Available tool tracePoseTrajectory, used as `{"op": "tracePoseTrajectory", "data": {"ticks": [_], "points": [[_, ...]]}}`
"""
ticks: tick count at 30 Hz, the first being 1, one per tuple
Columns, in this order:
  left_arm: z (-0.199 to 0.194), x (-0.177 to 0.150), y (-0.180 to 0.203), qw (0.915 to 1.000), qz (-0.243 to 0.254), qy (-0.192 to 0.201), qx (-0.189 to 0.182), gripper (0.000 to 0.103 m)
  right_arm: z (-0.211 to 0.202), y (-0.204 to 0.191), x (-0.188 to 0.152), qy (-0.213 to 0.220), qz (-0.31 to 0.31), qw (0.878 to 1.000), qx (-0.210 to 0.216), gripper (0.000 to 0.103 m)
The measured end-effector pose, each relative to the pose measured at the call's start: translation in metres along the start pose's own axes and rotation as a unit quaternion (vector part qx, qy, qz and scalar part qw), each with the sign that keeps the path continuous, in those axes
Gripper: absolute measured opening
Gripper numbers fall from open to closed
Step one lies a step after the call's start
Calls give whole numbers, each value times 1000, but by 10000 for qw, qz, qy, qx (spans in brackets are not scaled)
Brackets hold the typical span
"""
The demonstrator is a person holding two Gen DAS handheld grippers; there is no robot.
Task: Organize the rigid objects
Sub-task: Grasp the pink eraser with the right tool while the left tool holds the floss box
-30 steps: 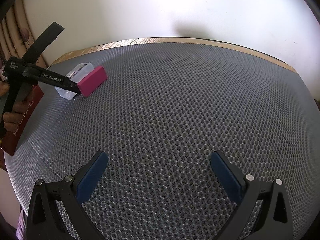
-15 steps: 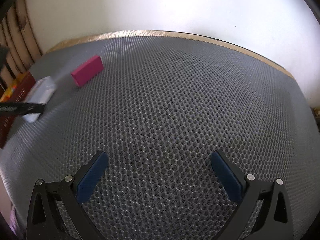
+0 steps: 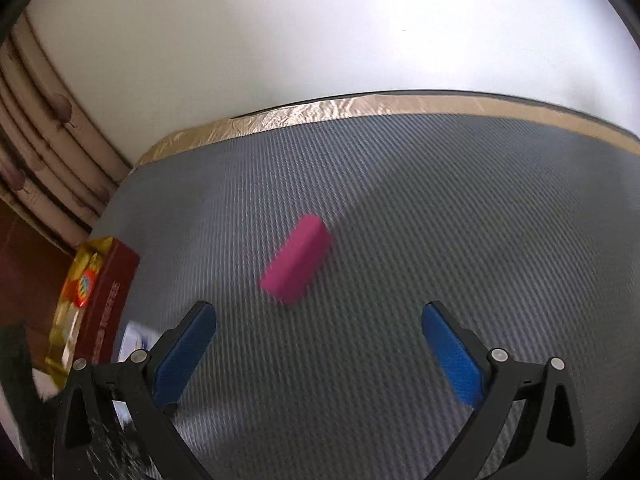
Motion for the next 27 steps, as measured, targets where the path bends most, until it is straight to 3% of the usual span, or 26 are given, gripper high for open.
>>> {"op": "tracePoseTrajectory", "data": {"ticks": [4, 9, 12, 14, 22, 27], "points": [[-4, 0, -10, 9998, -73, -44, -176, 63, 14, -10, 13, 16, 25, 9995, -328, 98], [-7, 6, -25, 9972, -418, -146, -595, 63, 38, -8, 16, -212, 190, 9974, -660, 59], [-7, 9, -31, 9951, -570, -207, -783, 63, 47, -18, 15, -220, 74, 9967, -782, 45], [-6, 8, -32, 9949, -591, -220, -790, 63, 49, -24, 14, -276, -64, 9969, -731, 17], [-8, 5, -25, 9976, -443, -51, -533, 63, 15, -22, -32, -138, -769, 9942, -740, 14], [-10, -4, -10, 9996, -198, 121, -188, 63, -14, -8, -68, 10, -711, 9951, -689, 14]]}}
Point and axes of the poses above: each gripper's, at about its wrist camera, not at the fingertips, and z roughly the way its jaws point, y to its right, x to its top, the point moved 5 cm from there along z, roughly the way its jaws point, and after that the axes turned 3 degrees about -z, right-handed, at the moved point
